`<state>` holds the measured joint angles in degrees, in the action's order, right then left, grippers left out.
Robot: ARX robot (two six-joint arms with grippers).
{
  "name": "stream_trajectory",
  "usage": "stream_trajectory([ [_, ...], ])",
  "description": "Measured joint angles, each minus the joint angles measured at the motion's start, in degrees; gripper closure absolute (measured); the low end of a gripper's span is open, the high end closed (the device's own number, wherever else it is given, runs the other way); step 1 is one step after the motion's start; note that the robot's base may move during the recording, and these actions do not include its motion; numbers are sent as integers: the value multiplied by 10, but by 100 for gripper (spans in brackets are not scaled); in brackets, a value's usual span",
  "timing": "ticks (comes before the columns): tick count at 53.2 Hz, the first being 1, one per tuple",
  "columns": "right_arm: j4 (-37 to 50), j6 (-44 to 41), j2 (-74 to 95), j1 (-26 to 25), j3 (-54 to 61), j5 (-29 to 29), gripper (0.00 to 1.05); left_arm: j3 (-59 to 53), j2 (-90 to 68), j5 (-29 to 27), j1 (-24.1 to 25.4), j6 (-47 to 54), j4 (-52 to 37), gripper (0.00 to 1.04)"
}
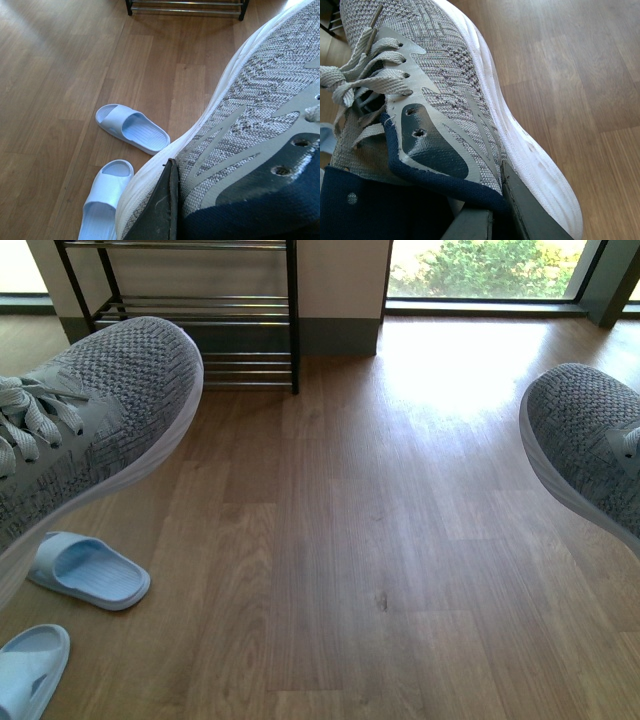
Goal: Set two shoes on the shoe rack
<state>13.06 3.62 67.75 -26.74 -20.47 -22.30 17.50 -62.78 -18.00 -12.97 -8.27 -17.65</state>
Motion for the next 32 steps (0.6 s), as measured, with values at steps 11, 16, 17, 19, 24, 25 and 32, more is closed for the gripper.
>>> stream_trajectory([
  [11, 0, 0, 0, 0, 0, -3, 104, 0, 0, -2, 0, 0, 0, 103],
  [16, 0, 0, 0, 0, 0, -3, 104, 0, 0, -3, 0, 0, 0, 103],
  [17, 0, 0, 0, 0, 0, -3, 104, 0, 0, -3, 0, 0, 0, 103],
  [19, 0, 0, 0, 0, 0, -3, 104, 0, 0, -3, 0, 0, 0, 103],
  [24, 0, 0, 0, 0, 0, -4, 104, 0, 0, -3, 0, 0, 0, 103],
  [25, 0, 0, 0, 0, 0, -4, 104, 0, 0, -3, 0, 0, 0, 103],
  [32, 0, 0, 0, 0, 0, -3, 104, 0, 0, -2, 0, 0, 0, 103],
])
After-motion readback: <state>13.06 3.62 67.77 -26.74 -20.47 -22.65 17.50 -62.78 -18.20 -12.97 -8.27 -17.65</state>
